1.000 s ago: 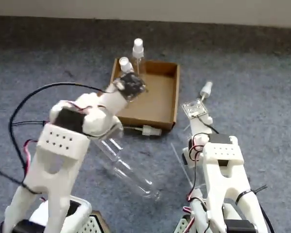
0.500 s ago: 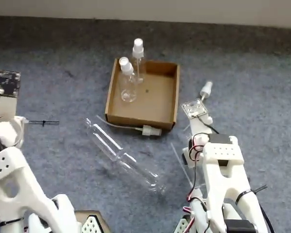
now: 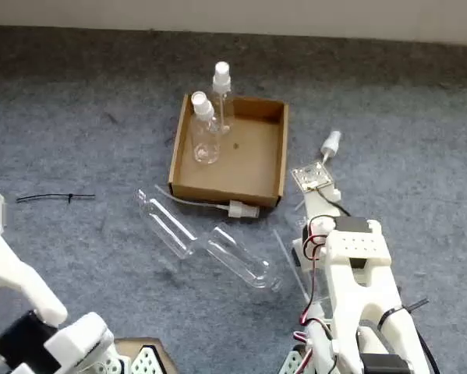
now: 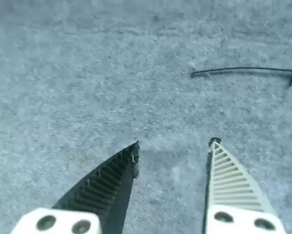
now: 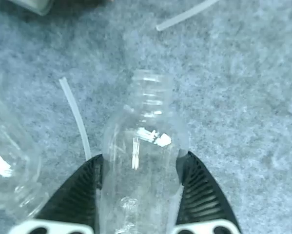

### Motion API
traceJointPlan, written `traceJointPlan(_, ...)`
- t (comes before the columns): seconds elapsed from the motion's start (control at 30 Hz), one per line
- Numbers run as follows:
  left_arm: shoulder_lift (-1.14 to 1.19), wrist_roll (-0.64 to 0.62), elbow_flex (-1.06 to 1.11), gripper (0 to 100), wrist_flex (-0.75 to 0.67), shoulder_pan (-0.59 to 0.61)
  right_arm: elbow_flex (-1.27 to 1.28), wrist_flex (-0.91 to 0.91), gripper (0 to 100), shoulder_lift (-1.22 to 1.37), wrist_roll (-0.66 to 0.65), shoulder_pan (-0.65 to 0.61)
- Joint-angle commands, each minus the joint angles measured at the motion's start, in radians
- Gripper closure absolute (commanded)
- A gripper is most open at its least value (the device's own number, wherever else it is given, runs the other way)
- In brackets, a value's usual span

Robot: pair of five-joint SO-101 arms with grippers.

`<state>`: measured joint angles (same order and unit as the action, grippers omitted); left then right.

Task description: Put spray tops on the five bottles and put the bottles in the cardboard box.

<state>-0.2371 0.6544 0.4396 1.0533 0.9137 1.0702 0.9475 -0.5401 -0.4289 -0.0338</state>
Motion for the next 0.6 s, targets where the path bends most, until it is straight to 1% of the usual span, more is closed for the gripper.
traceJointPlan(0.0,0.084,0.006,-0.153,79,0.158,-0.027,-0.001,-0.015,99.5,-0.018,-0.006,-0.007)
traceJointPlan(0.07,0.093,0.003,-0.189,79,0.244,-0.061,0.001,-0.048,99.5,-0.016,-0.005,-0.007)
traceJointPlan(0.2,0.091,-0.091,-0.219,79,0.364,-0.168,0.001,-0.074,99.5,-0.012,-0.002,-0.005)
traceJointPlan(0.27,0.091,-0.117,-0.228,79,0.414,-0.214,0.001,-0.074,99.5,-0.018,0.000,-0.005)
traceJointPlan(0.4,0.091,-0.170,-0.223,79,0.466,-0.335,-0.002,-0.073,99.5,-0.018,0.000,0.001)
traceJointPlan(0.47,0.091,-0.236,-0.231,79,0.493,-0.406,-0.007,-0.073,99.5,-0.019,0.000,0.019)
traceJointPlan(0.57,0.056,-0.336,-0.225,79,0.496,-0.503,-0.008,-0.073,99.5,-0.019,0.000,0.070)
